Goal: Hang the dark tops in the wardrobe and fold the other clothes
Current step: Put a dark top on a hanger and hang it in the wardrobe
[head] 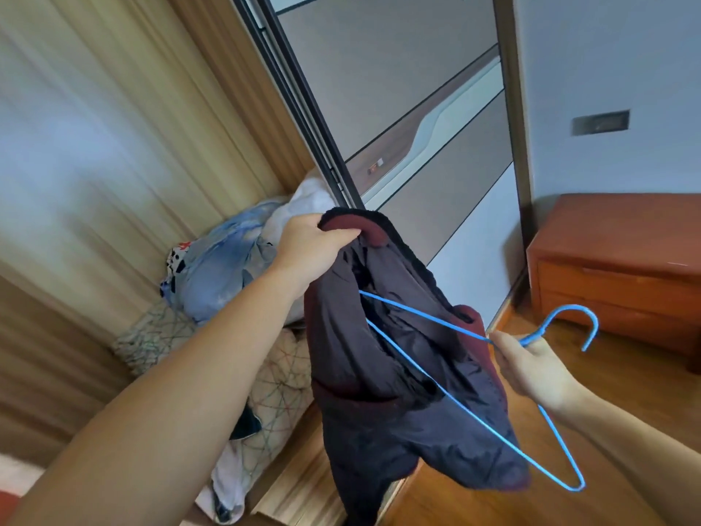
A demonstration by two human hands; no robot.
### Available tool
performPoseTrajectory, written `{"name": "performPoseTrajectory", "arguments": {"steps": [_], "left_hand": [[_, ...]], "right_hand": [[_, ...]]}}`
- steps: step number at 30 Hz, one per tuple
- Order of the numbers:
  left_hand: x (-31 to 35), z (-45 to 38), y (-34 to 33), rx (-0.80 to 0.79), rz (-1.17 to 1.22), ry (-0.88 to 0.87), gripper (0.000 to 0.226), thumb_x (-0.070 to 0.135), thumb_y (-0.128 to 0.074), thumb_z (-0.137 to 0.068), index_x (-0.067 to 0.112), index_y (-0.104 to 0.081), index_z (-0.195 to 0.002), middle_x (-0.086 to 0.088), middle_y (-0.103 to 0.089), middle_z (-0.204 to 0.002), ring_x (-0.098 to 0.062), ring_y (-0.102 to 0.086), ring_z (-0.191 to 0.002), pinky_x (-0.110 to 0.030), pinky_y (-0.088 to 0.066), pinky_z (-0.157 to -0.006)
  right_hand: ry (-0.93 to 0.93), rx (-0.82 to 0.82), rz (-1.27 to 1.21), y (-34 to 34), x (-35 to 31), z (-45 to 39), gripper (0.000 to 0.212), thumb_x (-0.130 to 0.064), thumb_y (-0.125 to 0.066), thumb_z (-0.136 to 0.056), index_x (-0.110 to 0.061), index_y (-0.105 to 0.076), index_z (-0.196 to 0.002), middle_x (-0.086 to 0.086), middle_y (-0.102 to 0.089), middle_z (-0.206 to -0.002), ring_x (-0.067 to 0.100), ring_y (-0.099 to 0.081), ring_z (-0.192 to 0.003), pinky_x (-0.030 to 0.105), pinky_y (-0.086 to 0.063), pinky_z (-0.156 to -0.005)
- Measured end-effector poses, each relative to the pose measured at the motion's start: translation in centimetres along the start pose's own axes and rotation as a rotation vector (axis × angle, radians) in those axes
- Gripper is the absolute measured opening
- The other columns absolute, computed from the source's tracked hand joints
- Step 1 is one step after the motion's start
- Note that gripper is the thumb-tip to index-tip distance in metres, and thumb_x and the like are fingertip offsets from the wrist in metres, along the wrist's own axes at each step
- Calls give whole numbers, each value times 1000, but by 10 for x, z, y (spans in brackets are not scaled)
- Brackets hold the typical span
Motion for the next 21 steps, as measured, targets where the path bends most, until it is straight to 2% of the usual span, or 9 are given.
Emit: {"name": "performPoseTrajectory", "arguments": {"steps": [2, 6, 8, 11, 14, 18, 21], "left_hand": [[9, 4, -2, -23, -125, -92, 18, 22, -73, -82, 25, -66, -65, 20, -61, -52, 11, -54, -49, -5, -35, -44], [16, 14, -13, -37, -319, -232, 16, 19, -68, -80, 21, -64, -64, 13, -58, -52, -1, -52, -53, -11, -35, -45], [18, 22, -21, -44, -385, -275, 9, 18, -65, -78, 26, -68, -75, 14, -63, -62, -4, -57, -63, -16, -42, -54], [20, 33, -30, -61, -435, -293, 40, 15, -60, -77, 34, -69, -111, 9, -71, -91, -13, -64, -87, -31, -54, -77], [22, 42, -32, -41, -491, -328, 47, 16, -58, -75, 40, -63, -115, 11, -71, -96, -14, -64, -91, -35, -55, -83], [27, 54, -34, -68, -539, -433, 46, 20, -60, -73, 42, -61, -113, 15, -71, -98, -12, -64, -91, -34, -54, -82], [20, 66, -31, -170, -562, -438, 42, 34, -59, -79, 45, -52, -119, 16, -68, -97, -12, -64, -92, -34, -54, -79]], "right_hand": [[53, 36, 60, -7, -20, 5, 54, -31, -45, -96, -21, -29, -45, -5, -27, -44, 12, -25, -44, 20, -25, -40], [172, 81, 142, -25, -61, 21, 60, -44, -42, -95, -18, -31, -42, -8, -27, -40, 10, -24, -40, 17, -26, -39], [196, 67, 106, -35, -77, 29, 63, -43, -40, -96, -17, -28, -40, -8, -24, -39, 10, -21, -38, 15, -23, -37], [222, 56, 57, -44, -94, 36, 70, -36, -39, -100, -14, -30, -35, -8, -24, -32, 8, -21, -30, 11, -23, -35], [182, 37, -26, -55, -99, 38, 74, -34, -38, -101, -14, -35, -30, -8, -27, -29, 6, -25, -26, 8, -23, -34], [172, 97, -132, -60, -102, 30, 62, -34, -44, -97, -19, -27, -40, -10, -24, -37, 8, -22, -32, 14, -22, -35], [193, 111, -241, -53, -102, 29, 50, -41, -44, -87, -22, -23, -45, -8, -17, -47, 14, -15, -44, 23, -18, -40]]}}
Point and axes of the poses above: each hand's wrist, its own z-axis away from the middle knuckle, its own y-axis out of the back of the hand, x = y × z, the point moved 4 cm from there along -z, towards the middle knuckle
